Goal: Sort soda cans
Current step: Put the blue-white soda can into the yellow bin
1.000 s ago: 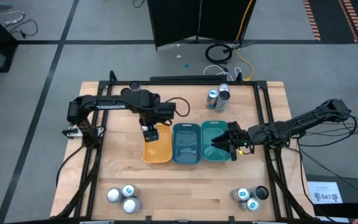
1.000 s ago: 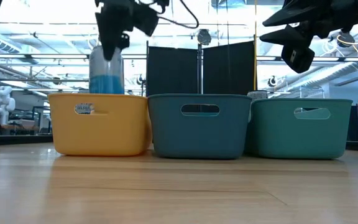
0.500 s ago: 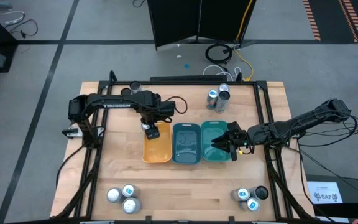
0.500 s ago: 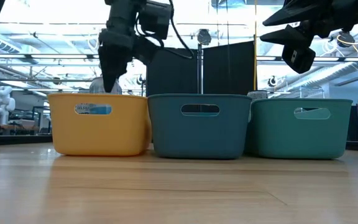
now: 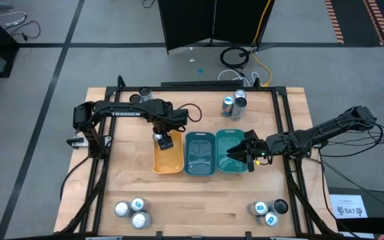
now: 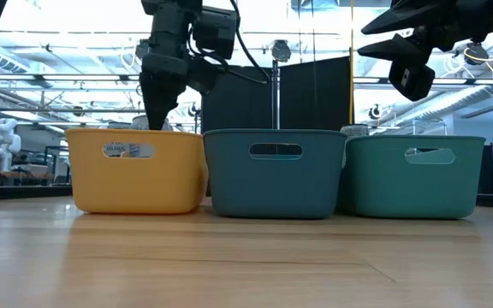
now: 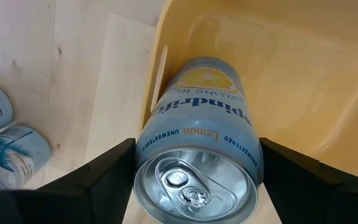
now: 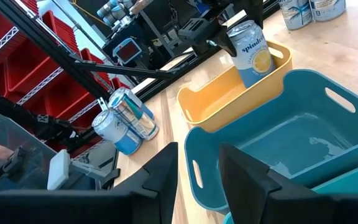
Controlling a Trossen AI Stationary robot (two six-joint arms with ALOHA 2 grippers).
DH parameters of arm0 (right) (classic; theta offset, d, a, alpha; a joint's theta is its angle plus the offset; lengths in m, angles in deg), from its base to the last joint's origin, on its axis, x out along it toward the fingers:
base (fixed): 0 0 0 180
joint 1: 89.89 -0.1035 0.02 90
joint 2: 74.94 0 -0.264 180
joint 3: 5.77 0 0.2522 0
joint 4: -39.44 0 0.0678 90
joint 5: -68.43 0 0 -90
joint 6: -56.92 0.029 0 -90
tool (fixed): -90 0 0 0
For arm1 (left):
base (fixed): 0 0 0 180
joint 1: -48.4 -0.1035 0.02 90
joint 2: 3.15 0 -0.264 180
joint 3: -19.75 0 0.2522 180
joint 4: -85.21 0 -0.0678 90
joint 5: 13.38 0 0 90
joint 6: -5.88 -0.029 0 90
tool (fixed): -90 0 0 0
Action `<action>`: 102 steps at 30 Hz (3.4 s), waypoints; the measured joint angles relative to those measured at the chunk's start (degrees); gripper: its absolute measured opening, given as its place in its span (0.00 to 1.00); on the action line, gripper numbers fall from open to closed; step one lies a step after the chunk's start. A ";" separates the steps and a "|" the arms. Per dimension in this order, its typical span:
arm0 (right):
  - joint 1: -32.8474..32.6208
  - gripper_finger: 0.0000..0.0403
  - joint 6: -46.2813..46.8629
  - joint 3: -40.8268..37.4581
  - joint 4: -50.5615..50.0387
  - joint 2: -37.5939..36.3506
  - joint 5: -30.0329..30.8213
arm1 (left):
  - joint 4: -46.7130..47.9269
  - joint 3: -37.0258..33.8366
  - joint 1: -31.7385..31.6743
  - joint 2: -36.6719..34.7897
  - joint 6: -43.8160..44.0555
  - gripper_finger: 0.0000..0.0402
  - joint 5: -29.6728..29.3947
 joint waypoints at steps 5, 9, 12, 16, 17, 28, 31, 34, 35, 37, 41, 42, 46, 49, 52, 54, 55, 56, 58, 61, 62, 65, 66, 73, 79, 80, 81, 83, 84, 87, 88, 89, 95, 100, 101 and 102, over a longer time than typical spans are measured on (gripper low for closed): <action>0.02 0.27 0.92 0.00 0.00 0.00 0.02 | -0.04 0.00 0.00 0.00 -0.02 0.81 -0.02; 0.02 0.27 1.03 0.00 0.00 0.00 0.02 | 0.50 0.00 0.00 0.00 -0.02 0.88 -0.02; 0.01 0.27 1.44 0.00 -0.01 0.01 0.00 | 1.25 0.00 0.00 -0.04 -0.06 0.91 -0.04; 0.02 0.27 1.47 0.00 -0.01 0.01 0.01 | 2.30 0.00 0.00 -0.04 -0.09 0.91 -0.04; 0.02 0.27 1.47 0.00 0.00 0.01 0.02 | 2.30 0.00 0.00 -0.04 -0.09 0.91 -0.04; 0.02 0.27 1.05 0.00 -0.04 0.02 0.52 | 9.34 4.71 0.00 -0.02 -0.16 0.92 -0.02; 0.02 0.27 1.05 0.00 -0.02 0.02 0.50 | 9.65 6.83 0.00 -0.02 -0.47 0.92 -0.07; 0.02 0.27 1.05 0.00 -0.04 0.02 0.50 | 9.67 8.51 -0.02 -0.02 -0.43 0.92 -0.09; 0.02 0.27 1.05 0.00 -0.04 0.02 0.50 | 9.73 9.03 -0.02 -0.02 -0.63 0.92 -0.09; 0.02 0.27 1.05 0.00 -0.04 0.02 0.50 | 9.99 10.23 -0.02 -0.02 -1.83 0.92 -0.31; 0.02 0.27 1.03 0.00 -0.04 0.02 0.50 | 11.55 12.50 0.00 -0.02 -4.07 0.92 -1.27; 0.02 0.27 1.01 0.00 -0.04 0.02 0.50 | 11.64 13.12 0.00 -0.01 -4.06 0.92 -1.84; 0.02 0.27 1.01 0.00 0.04 0.02 0.48 | 13.33 16.05 -0.02 0.00 -4.73 0.92 -4.02; 0.00 0.27 1.50 0.00 0.20 0.02 1.68 | 13.60 17.77 -0.02 0.02 -7.88 0.92 -4.15; 0.02 0.27 3.28 0.00 0.61 0.02 6.29 | 13.57 18.88 0.00 0.00 -12.86 0.92 -4.19; 0.02 0.27 3.44 0.00 0.60 0.02 9.88 | 13.44 19.02 -0.02 0.00 -18.27 0.92 -4.20; 0.02 0.27 3.07 0.00 0.54 0.02 11.27 | 13.45 19.04 -0.02 0.00 -21.48 0.92 -4.21; 0.03 0.27 2.39 0.00 0.53 0.02 12.35 | 13.50 19.04 -0.02 0.00 -24.77 0.92 -4.30; 0.04 0.27 0.76 0.00 0.53 0.02 14.14 | 13.55 19.06 -0.02 0.00 -29.77 0.92 -4.42; 0.53 0.27 -1.29 0.00 0.63 0.02 16.81 | 13.69 19.06 0.00 0.00 -28.72 0.92 -4.33; 0.77 0.27 -1.51 0.00 0.88 0.02 16.96 | 13.78 19.06 -0.02 0.00 -28.82 0.92 -3.79; 1.73 0.27 -0.78 0.00 2.38 0.02 16.88 | 13.12 18.70 -0.75 -0.69 -31.93 0.92 0.59; 2.07 0.27 -0.42 0.00 3.35 0.02 16.85 | 12.03 18.17 -1.43 -1.56 -33.61 0.92 3.29; 3.54 0.27 -3.47 0.00 8.38 0.02 16.83 | -5.10 9.91 -9.49 -13.44 -39.17 0.92 21.58; 4.05 0.27 -6.38 1.53 8.19 0.08 16.89 | -12.22 1.12 -15.98 -25.91 -38.57 0.92 22.21; 4.30 0.27 -7.55 2.13 8.14 0.31 16.96 | -13.99 -0.66 -16.89 -28.13 -37.84 0.92 22.80; 4.56 0.27 -8.83 2.80 8.14 0.52 17.03 | -15.90 -2.62 -17.71 -30.46 -37.23 0.92 23.14; 5.22 0.27 -11.39 4.12 7.99 1.13 17.09 | -18.90 -6.69 -18.94 -34.83 -35.24 0.92 23.16; 5.72 0.27 -12.38 4.86 7.69 1.50 17.03 | -20.50 -8.71 -19.32 -36.95 -34.08 0.92 23.15; 7.38 0.27 -13.45 7.82 2.78 2.57 16.93 | -23.96 -14.16 -19.82 -42.66 -30.66 0.92 23.18; 8.00 0.27 -13.27 9.34 -0.57 2.95 16.77 | -25.18 -15.74 -19.82 -44.43 -29.71 0.92 23.25; 8.65 0.27 -12.83 11.06 -4.44 3.43 16.63 | -26.62 -17.33 -19.82 -46.12 -28.64 0.92 23.28; 13.79 0.27 -9.48 26.53 -32.74 8.27 16.47 | -31.56 -25.42 -19.82 -54.10 -25.42 0.92 23.26; 20.48 0.27 -0.55 40.53 -51.33 14.62 10.30 | -33.95 -29.42 -19.82 -57.14 -23.66 0.92 23.26; 21.94 0.27 -0.28 42.85 -53.52 16.06 8.58 | -34.44 -30.10 -19.82 -57.43 -22.64 0.92 23.26; 23.34 0.27 -0.30 44.91 -55.30 17.54 6.99 | -34.57 -30.50 -19.82 -57.48 -22.46 0.92 23.26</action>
